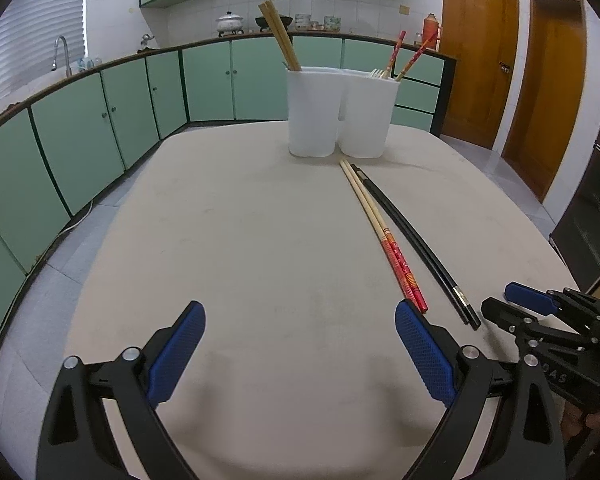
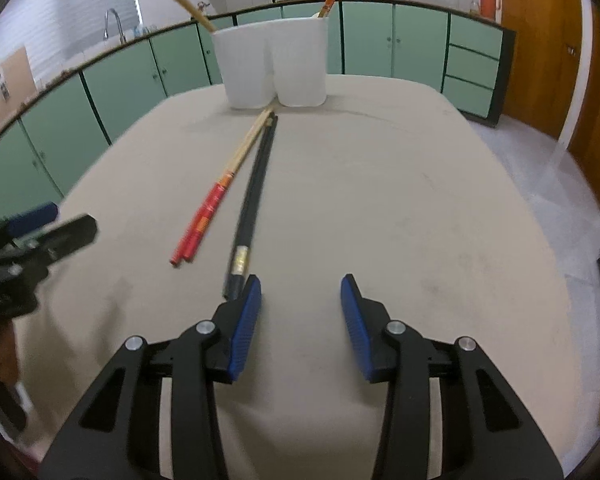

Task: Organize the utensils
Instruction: 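Reach the right tool to a black chopstick and close on it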

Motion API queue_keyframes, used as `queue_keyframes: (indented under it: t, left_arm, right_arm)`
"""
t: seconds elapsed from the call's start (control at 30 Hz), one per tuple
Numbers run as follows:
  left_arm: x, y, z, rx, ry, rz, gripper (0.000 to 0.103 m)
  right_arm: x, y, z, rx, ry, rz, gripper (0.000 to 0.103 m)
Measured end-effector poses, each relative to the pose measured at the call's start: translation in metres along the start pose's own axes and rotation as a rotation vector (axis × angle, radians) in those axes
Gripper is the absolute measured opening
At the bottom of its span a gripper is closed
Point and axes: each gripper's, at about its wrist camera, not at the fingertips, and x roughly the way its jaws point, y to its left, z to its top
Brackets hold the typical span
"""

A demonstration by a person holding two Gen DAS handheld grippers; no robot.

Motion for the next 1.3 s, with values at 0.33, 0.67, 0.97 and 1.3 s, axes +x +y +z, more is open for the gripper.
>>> queue_keyframes:
  t: [0.33,0.67,0.97,1.3]
  left_arm:
    - [0.0,-0.001,0.0,-0.005,0.003,0.0,0.094]
    - [0.002,-0.004,0.002,-0.005,0.007,-0.007,0.094]
    - [0.004,-0.012,0.0,-0.001,0.017,-0.021,0.094]
    - [0.019,-0.037,-0.001,0.045,0.06,-0.05,0.093]
  right_arm:
    - [0.002,0.008,0.0,-0.042,0.003,-0.011,0.041]
    - [0.003,0.009,-0.002,-0.056,0.006,0.023,0.035]
    - [0.011,0.019,-0.001,-0.086,-0.02,0.011,0.012]
    - [0.007,0.007,0.002,-0.06,-0.021,0.017,0.006]
